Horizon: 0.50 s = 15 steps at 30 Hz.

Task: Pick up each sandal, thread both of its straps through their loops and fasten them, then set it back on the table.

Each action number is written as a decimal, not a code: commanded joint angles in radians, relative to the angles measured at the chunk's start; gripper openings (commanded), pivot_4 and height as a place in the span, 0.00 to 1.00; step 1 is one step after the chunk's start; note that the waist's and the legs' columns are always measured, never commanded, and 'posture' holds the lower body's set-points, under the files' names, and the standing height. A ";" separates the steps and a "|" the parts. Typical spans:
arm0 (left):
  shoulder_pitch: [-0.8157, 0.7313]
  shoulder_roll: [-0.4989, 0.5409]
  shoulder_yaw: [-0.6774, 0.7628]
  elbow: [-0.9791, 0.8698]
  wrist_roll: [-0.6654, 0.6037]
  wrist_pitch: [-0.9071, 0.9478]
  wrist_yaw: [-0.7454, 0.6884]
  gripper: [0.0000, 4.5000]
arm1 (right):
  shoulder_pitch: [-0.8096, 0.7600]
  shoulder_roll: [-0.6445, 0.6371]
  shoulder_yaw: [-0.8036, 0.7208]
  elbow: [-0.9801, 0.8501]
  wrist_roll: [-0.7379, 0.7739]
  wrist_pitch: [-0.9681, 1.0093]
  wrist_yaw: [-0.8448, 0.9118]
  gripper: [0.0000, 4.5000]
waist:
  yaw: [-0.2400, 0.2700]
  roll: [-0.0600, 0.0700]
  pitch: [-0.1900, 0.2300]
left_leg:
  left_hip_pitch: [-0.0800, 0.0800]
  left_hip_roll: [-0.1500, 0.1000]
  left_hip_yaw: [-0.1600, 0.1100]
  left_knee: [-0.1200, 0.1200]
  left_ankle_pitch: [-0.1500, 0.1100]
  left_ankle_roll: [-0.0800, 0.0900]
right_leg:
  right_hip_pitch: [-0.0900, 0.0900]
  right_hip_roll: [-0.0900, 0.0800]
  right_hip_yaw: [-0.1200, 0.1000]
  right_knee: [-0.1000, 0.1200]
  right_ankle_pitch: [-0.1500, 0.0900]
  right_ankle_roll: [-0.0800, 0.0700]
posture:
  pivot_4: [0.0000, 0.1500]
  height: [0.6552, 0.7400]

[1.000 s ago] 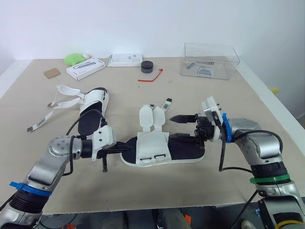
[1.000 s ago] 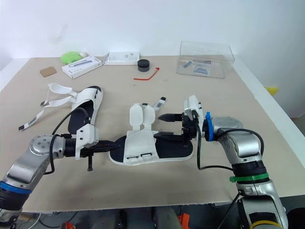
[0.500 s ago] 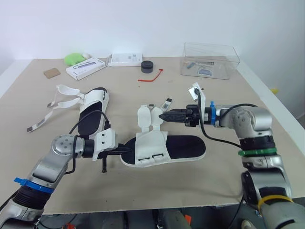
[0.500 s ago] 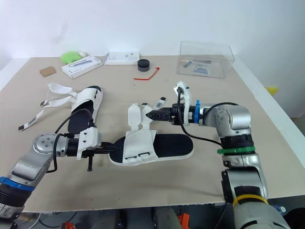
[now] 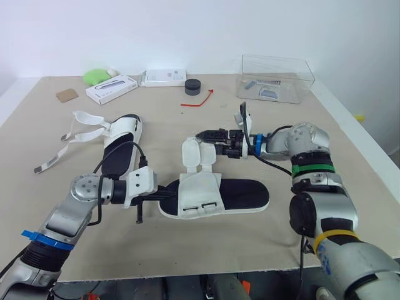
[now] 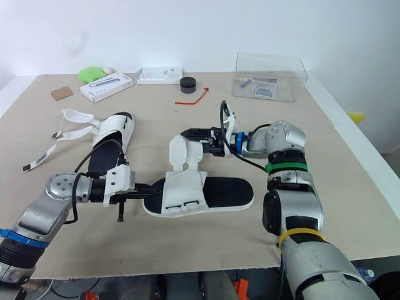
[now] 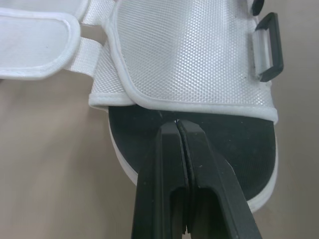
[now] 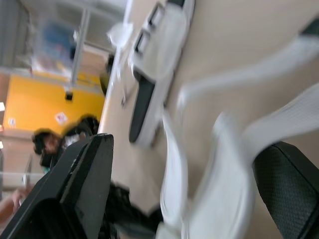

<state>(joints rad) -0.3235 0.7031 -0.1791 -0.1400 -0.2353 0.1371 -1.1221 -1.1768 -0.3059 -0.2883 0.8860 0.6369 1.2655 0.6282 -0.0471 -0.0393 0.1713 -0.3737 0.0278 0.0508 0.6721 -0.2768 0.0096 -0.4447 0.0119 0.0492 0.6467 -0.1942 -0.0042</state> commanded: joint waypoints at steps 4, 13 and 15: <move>0.011 0.008 0.020 -0.041 0.003 -0.008 0.014 0.01 | -0.061 0.012 -0.086 0.145 -0.012 -0.100 -0.071 1.00 | 0.000 0.000 0.000 | -0.001 0.000 0.000 0.000 0.000 0.000 | 0.000 -0.001 0.000 -0.001 0.000 0.000 | 1.00 1.00; 0.025 0.002 0.013 -0.042 0.005 -0.014 0.027 0.00 | -0.090 0.025 -0.103 0.181 -0.026 -0.216 -0.047 0.64 | 0.000 0.000 0.000 | -0.001 0.000 0.000 -0.001 -0.001 0.000 | -0.001 0.000 0.000 -0.001 0.000 0.000 | 1.00 1.00; 0.024 -0.002 0.010 -0.040 0.005 -0.014 0.029 0.00 | -0.091 0.025 -0.094 0.179 -0.034 -0.241 -0.029 0.48 | 0.000 0.000 0.000 | -0.001 0.000 0.000 -0.001 -0.001 0.000 | -0.001 0.000 0.000 -0.001 0.000 0.000 | 1.00 1.00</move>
<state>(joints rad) -0.3025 0.6994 -0.1790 -0.1615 -0.2340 0.1342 -1.0982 -1.2333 -0.2811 -0.3665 1.0815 0.6020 1.0480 0.5711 -0.0476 -0.0392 0.1713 -0.3752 0.0279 0.0510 0.6713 -0.2774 0.0095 -0.4460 0.0118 0.0496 0.6460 -0.1943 -0.0040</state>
